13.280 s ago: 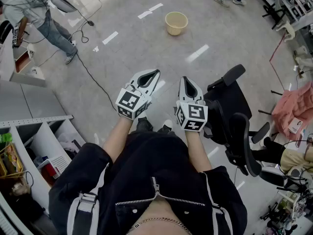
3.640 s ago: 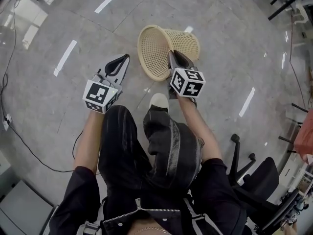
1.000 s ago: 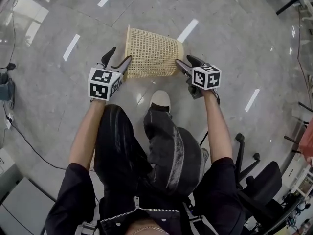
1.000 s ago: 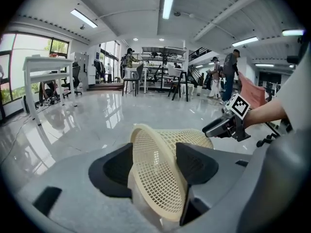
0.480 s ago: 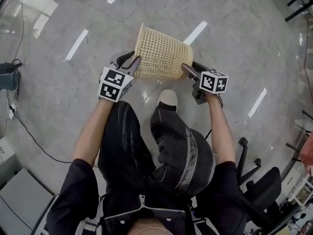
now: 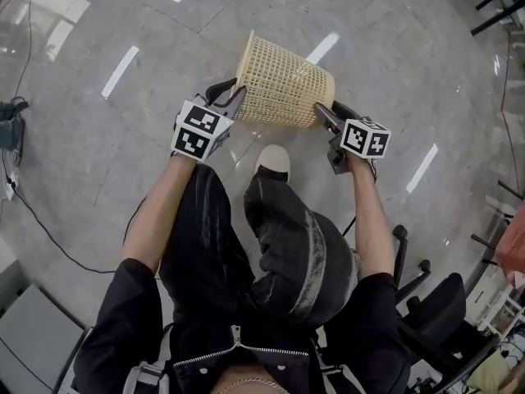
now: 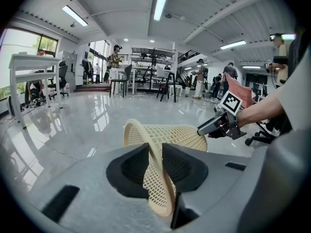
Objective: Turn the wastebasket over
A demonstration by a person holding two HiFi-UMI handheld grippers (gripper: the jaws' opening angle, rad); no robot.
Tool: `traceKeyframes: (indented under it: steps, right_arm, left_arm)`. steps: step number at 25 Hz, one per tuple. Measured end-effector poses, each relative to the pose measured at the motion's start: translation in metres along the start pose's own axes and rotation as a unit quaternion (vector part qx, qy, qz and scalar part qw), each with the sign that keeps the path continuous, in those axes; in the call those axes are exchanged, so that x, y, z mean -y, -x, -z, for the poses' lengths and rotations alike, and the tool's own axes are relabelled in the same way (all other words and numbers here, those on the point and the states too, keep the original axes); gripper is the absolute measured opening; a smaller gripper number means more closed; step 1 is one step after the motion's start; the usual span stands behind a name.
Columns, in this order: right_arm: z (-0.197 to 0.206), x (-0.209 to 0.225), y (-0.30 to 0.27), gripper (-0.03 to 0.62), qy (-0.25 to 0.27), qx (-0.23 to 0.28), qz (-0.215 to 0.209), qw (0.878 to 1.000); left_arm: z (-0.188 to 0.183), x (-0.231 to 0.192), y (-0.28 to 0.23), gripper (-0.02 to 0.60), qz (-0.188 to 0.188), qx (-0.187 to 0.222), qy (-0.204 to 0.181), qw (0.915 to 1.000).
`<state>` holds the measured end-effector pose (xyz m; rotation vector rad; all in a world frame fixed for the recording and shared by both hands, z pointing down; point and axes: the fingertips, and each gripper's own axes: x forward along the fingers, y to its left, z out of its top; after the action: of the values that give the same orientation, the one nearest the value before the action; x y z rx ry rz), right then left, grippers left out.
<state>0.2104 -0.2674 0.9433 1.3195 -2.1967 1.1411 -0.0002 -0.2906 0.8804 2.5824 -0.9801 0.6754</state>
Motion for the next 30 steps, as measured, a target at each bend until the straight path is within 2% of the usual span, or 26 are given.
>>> traceKeyframes:
  steps: [5,11,17,19,21,26,30]
  right_arm:
    - [-0.033,0.021,0.048,0.255,0.037,0.024,0.053,0.998]
    - [-0.073,0.038,0.106,0.255,0.071,0.049,0.113,0.990]
    - [-0.090,0.015,0.115,0.255,0.172,0.040,0.142,0.974]
    - [-0.094,0.006,0.109,0.253,0.196,0.045,0.146,0.969]
    - [-0.098,-0.002,0.103,0.215,0.214,0.051,0.149,0.964]
    - [-0.106,-0.027,0.084,0.213,0.253,0.046,0.140,0.956]
    - [-0.111,-0.053,0.066,0.213,0.305,0.042,0.138,0.941]
  left_arm:
    - [-0.013,0.027,-0.026,0.094,0.046,0.010,0.006,0.9989]
    - [-0.018,0.064,-0.061,0.100,0.096,0.011,0.036,0.9947]
    - [0.001,0.057,-0.082,0.103,0.110,0.013,0.074,0.9911]
    - [0.005,0.046,-0.082,0.101,0.110,0.016,0.086,0.9901]
    - [0.011,0.037,-0.081,0.101,0.104,0.012,0.083,0.9911]
    - [0.027,0.020,-0.072,0.115,0.086,0.000,0.076,0.9934]
    - [0.031,-0.004,-0.049,0.115,0.057,0.023,0.094,0.9937]
